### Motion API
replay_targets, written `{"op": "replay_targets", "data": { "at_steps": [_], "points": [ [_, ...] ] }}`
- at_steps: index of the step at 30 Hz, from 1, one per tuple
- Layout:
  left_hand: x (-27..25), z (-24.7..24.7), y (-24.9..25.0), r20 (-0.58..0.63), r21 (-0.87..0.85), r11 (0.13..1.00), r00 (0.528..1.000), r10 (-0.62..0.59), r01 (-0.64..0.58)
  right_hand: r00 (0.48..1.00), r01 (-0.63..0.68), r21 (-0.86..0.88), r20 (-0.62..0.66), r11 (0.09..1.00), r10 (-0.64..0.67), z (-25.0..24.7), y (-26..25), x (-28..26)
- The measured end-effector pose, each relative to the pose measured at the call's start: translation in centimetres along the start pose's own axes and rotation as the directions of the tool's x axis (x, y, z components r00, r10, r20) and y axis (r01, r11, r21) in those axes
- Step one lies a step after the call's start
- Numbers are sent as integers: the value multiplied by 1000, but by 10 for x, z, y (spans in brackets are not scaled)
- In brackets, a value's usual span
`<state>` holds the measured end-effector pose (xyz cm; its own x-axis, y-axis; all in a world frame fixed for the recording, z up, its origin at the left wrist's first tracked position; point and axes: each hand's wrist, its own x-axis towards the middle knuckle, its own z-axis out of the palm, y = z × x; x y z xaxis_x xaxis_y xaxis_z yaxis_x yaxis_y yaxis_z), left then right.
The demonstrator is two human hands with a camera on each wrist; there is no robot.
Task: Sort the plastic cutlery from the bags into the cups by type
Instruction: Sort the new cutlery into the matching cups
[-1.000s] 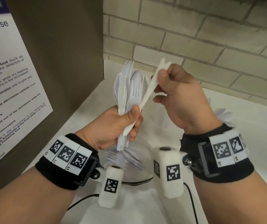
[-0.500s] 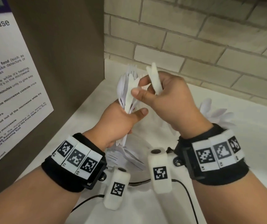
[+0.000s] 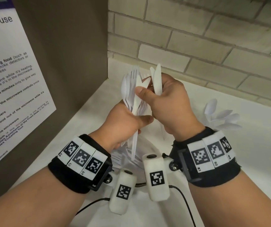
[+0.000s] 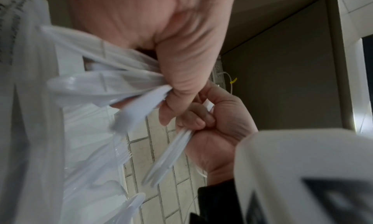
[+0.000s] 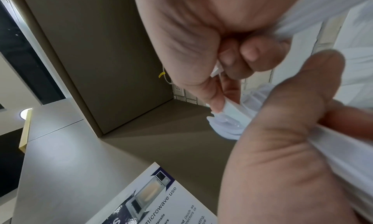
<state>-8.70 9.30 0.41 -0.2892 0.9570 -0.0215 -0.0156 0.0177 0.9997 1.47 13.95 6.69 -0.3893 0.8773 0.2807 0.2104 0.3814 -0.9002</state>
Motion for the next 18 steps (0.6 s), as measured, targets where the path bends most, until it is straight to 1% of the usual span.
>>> {"op": "replay_targets", "data": {
  "at_steps": [3, 7, 8, 10, 12, 14, 18],
  "points": [
    [-1, 1, 0, 52, -35, 999, 999, 15, -14, 1000, -28, 99, 0, 995, 28, -1, 0, 1],
    [0, 0, -4, 52, 4, 999, 998, 34, -34, 998, -7, 222, -55, 975, 19, -9, -2, 6],
    [1, 0, -4, 54, 10, 999, 998, 45, -46, 999, -7, 234, -39, 972, 16, -11, -2, 6],
    [1, 0, -3, 54, 16, 997, 996, 77, -78, 999, -22, 244, 33, 969, 14, -11, -4, 4],
    [1, 0, -2, 46, 23, 993, 993, 111, -112, 996, -37, 223, 89, 974, 17, -9, -3, 1],
    [1, 1, -1, 51, 20, 991, 990, 134, -136, 997, -20, 208, 82, 978, 3, -7, 0, 1],
    [-2, 0, 0, 105, -38, 987, 982, 157, -153, 994, 42, 360, 84, 932, -77, -5, 2, -3]
  ]
}}
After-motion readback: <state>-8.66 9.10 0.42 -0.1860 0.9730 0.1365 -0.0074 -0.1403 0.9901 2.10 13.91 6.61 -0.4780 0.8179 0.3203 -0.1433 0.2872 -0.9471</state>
